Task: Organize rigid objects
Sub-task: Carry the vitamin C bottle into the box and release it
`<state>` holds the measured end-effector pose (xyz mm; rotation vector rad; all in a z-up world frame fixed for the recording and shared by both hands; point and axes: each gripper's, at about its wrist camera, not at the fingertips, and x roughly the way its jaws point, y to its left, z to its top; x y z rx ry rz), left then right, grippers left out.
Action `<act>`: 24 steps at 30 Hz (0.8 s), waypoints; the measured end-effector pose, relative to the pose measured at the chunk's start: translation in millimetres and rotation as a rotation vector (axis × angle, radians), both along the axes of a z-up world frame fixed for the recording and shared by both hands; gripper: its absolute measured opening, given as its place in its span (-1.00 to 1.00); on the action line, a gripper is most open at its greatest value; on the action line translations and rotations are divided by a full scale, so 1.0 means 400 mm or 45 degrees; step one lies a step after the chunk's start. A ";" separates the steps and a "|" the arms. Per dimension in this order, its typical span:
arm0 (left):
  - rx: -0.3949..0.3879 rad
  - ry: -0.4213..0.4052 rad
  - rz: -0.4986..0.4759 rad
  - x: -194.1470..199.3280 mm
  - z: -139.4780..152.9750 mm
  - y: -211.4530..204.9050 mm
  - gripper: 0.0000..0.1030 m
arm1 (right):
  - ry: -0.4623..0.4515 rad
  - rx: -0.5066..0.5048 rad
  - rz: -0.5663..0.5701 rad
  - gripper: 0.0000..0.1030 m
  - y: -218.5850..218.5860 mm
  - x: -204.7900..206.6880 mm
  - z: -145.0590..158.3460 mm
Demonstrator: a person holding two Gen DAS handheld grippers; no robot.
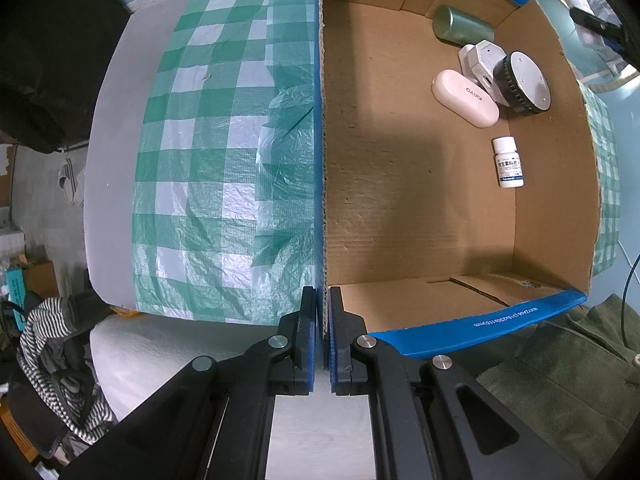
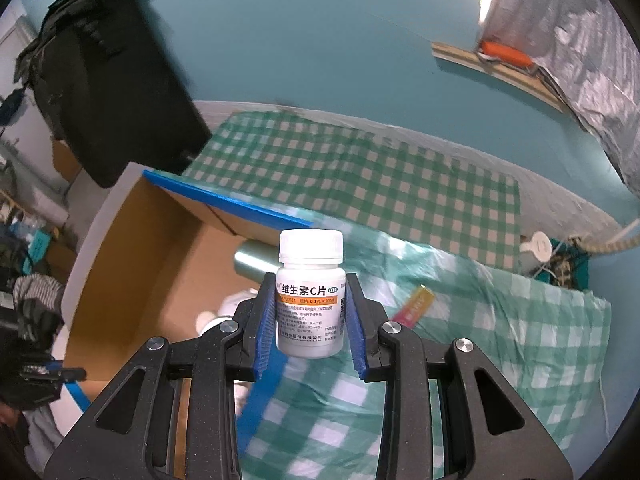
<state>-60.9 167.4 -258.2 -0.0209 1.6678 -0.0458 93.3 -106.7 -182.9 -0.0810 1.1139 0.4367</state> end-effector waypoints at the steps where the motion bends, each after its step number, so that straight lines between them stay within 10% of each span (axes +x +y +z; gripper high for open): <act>1: 0.000 -0.001 0.000 0.000 0.000 0.000 -0.91 | -0.002 -0.002 0.007 -0.39 0.006 0.001 0.001; 24: -0.004 -0.007 0.001 0.002 0.005 -0.002 -0.91 | 0.110 -0.076 0.122 -0.39 0.139 0.017 -0.086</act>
